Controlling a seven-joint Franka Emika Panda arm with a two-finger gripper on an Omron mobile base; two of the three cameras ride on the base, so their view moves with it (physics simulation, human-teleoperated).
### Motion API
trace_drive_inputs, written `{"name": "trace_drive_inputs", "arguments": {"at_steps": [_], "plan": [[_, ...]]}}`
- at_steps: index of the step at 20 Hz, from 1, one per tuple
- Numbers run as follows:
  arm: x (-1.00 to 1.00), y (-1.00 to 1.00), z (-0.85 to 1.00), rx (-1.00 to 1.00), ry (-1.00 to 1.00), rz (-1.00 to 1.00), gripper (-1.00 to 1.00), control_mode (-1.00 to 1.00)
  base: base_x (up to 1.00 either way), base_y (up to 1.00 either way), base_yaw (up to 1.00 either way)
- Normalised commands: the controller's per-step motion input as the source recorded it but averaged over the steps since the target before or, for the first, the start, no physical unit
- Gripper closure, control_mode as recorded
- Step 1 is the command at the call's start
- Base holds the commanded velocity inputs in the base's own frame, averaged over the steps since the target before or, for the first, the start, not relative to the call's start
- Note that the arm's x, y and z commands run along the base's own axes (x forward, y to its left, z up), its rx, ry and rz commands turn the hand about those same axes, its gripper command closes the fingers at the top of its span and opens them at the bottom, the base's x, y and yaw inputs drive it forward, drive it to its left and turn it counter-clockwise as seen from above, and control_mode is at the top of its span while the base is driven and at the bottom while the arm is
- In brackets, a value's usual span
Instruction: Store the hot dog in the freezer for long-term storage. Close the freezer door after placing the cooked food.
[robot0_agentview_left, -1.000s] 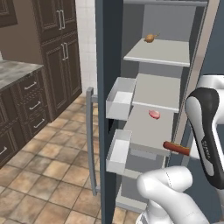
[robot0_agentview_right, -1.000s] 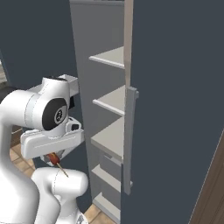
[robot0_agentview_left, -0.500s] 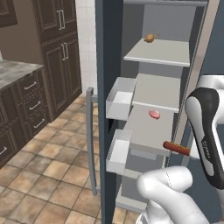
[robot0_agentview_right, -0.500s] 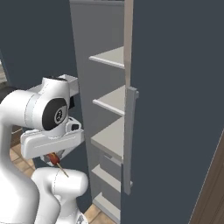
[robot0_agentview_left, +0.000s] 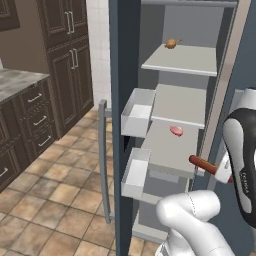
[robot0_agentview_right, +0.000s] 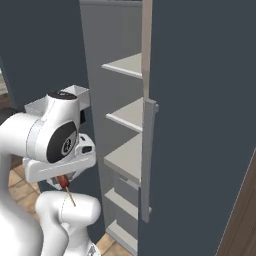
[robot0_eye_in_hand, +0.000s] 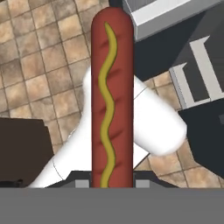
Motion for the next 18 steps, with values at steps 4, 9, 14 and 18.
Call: {"name": "trace_drive_inputs", "arguments": {"at_steps": [4, 9, 14, 18], "plan": [[0.26, -0.03, 0.0, -0.01, 0.01, -0.35, 1.0, -1.0, 0.0, 0.0, 0.0], [0.3, 0.0, 0.0, -0.1, 0.16, -0.41, 1.0, -1.0, 0.0, 0.0, 0.0], [0.24, 0.04, -0.02, -0.06, 0.06, -0.53, 1.0, -1.0, 0.0, 0.0, 0.0], [0.34, 0.0, -0.21, -0.13, 0.04, -0.52, 1.0, -1.0, 0.0, 0.0, 0.0]]}}
